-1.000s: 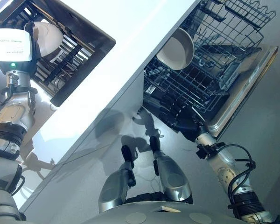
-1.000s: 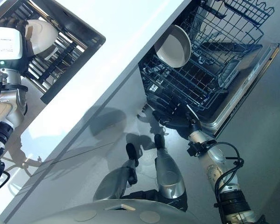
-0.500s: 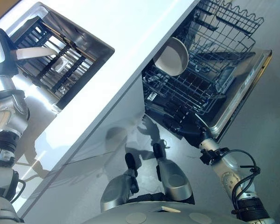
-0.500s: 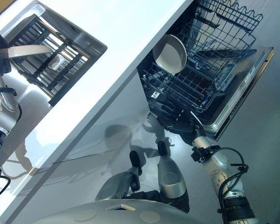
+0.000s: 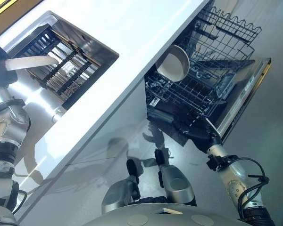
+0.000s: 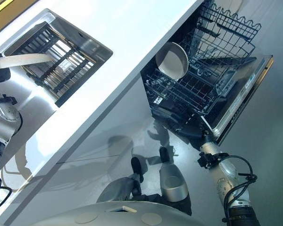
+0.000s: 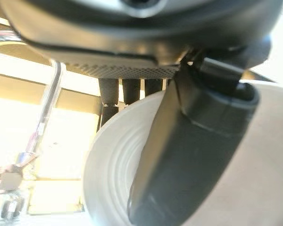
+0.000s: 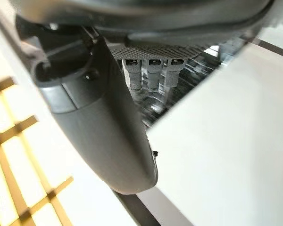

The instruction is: Pick up plates and place into dishwasher.

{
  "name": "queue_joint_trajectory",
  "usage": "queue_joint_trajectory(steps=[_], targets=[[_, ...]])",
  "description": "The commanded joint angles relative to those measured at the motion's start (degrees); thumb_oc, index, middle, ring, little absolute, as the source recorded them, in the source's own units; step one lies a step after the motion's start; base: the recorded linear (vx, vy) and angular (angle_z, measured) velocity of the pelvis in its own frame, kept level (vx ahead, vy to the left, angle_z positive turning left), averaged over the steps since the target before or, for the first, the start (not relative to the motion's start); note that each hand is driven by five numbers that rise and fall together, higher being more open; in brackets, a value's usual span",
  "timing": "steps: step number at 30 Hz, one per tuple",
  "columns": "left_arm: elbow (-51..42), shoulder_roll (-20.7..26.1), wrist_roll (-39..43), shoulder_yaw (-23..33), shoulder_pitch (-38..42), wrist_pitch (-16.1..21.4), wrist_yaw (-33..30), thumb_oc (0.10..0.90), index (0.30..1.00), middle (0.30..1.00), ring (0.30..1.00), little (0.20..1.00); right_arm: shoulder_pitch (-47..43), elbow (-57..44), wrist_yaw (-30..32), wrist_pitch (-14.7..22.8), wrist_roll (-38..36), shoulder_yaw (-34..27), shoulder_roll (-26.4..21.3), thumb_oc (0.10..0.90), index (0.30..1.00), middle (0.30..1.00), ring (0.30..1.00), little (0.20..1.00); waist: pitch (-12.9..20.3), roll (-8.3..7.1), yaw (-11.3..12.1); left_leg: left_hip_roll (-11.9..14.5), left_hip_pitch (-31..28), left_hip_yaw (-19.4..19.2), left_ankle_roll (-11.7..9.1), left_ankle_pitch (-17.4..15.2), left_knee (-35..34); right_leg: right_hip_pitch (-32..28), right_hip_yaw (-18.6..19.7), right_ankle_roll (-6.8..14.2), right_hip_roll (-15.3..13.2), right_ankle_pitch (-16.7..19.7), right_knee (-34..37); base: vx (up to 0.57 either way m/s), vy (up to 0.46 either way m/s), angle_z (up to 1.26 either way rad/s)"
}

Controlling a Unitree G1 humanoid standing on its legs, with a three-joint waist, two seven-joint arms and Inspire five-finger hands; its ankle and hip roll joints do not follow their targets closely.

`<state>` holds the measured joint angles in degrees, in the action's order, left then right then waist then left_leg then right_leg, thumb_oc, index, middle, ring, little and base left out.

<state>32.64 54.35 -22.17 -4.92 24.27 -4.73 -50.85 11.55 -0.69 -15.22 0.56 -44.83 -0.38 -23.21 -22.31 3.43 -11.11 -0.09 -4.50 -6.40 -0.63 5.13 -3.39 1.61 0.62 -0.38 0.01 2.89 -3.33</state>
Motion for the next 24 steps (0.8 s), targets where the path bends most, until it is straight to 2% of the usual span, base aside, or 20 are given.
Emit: queue_joint_trajectory(steps=[1, 5, 8, 12, 16, 19, 20, 24], targets=[[-2.1, 5.1, 0.7, 8.2, 0.1, 4.8, -7.9, 0.100, 0.300, 0.300, 0.300, 0.200, 0.8, -10.4, 1.1, 6.9, -1.6, -1.7, 0.8, 0.800, 0.900, 0.900, 0.900, 0.900, 9.8, -1.17, -0.4, -5.8, 2.4, 0.3, 1.8, -7.3, 5.9, -0.1, -0.2, 6.5, -1.1, -3.4, -0.7, -0.03, 0.010, 0.05], [-5.4, 4.5, 1.4, 10.1, 1.4, 9.8, -10.4, 0.100, 0.300, 0.300, 0.300, 0.200, 0.1, -11.5, 3.3, 5.6, -0.8, -2.4, 2.1, 0.800, 0.900, 0.900, 0.900, 0.900, 11.7, -0.87, -0.4, -5.4, 0.9, 0.4, 1.4, -7.1, 3.9, -1.4, -0.4, 6.3, -0.8, -3.8, 0.2, -0.02, 0.016, 0.05], [-8.2, 4.2, 1.9, 10.9, 1.8, 12.1, -11.2, 0.100, 0.300, 0.300, 0.300, 0.200, -0.4, -11.6, 3.8, 5.0, -0.3, -2.5, 2.6, 0.800, 0.900, 0.900, 0.900, 0.900, 12.6, -0.73, -0.3, -5.4, 0.0, 0.6, 1.2, -7.1, 2.9, -2.2, -0.6, 6.1, -0.6, -4.1, 0.9, -0.01, 0.004, 0.02], [-12.0, 3.0, 3.7, 12.1, 2.7, 15.7, -11.5, 0.100, 0.300, 0.300, 0.300, 0.200, -1.8, -12.7, 5.4, 6.1, 1.1, -2.5, 2.8, 0.800, 0.900, 0.900, 0.900, 0.900, 13.8, -0.45, 0.0, -5.3, -1.3, 1.0, 1.1, -7.4, 1.4, -3.3, -1.0, 5.7, -0.4, -4.7, 1.8, -0.04, 0.009, 0.10], [-17.8, 0.9, 4.6, 11.0, 3.3, 18.3, -9.5, 0.100, 0.300, 0.300, 0.300, 0.200, -5.9, -14.8, 10.5, 13.6, 8.5, -3.6, -0.7, 0.800, 0.900, 0.900, 0.900, 0.900, 15.0, -0.28, 0.8, -5.0, -2.3, 1.4, 0.9, -7.7, 0.3, -4.4, -1.8, 5.5, 0.0, -5.5, 2.1, -0.10, -0.026, 0.06], [-22.1, 0.2, 6.3, 9.8, 2.6, 18.4, -7.3, 0.100, 0.300, 0.300, 0.300, 0.200, -9.2, -14.9, 16.3, 21.1, 17.4, -4.1, -5.9, 0.800, 0.900, 0.900, 0.900, 0.900, 15.4, -0.22, 1.5, -4.7, -2.8, 1.6, 0.9, -8.1, -0.1, -4.6, -2.1, 5.4, 0.2, -6.3, 1.6, -0.11, -0.027, 0.09], [-24.9, -0.3, 7.2, 8.6, 2.9, 17.6, -5.2, 0.100, 0.300, 0.300, 0.300, 0.200, -11.9, -13.9, 20.4, 23.6, 22.7, -3.8, -9.5, 0.800, 0.900, 0.900, 0.900, 0.900, 15.8, -0.31, 2.3, -4.7, -2.8, 2.0, 0.9, -8.1, -0.1, -4.7, -2.2, 5.3, 0.5, -6.7, 1.2, -0.13, -0.034, 0.16], [-27.9, -0.9, 9.4, 5.5, 5.0, 16.5, 0.3, 0.100, 0.300, 0.300, 0.300, 0.200, -17.6, -12.4, 24.1, 25.7, 31.6, -2.5, -16.2, 0.800, 0.900, 0.900, 0.900, 0.900, 16.1, -0.64, 3.8, -4.5, -2.5, 2.6, 1.0, -7.8, -0.1, -4.7, -2.9, 5.2, 0.5, -6.9, 0.2, -0.15, -0.030, 0.08]])
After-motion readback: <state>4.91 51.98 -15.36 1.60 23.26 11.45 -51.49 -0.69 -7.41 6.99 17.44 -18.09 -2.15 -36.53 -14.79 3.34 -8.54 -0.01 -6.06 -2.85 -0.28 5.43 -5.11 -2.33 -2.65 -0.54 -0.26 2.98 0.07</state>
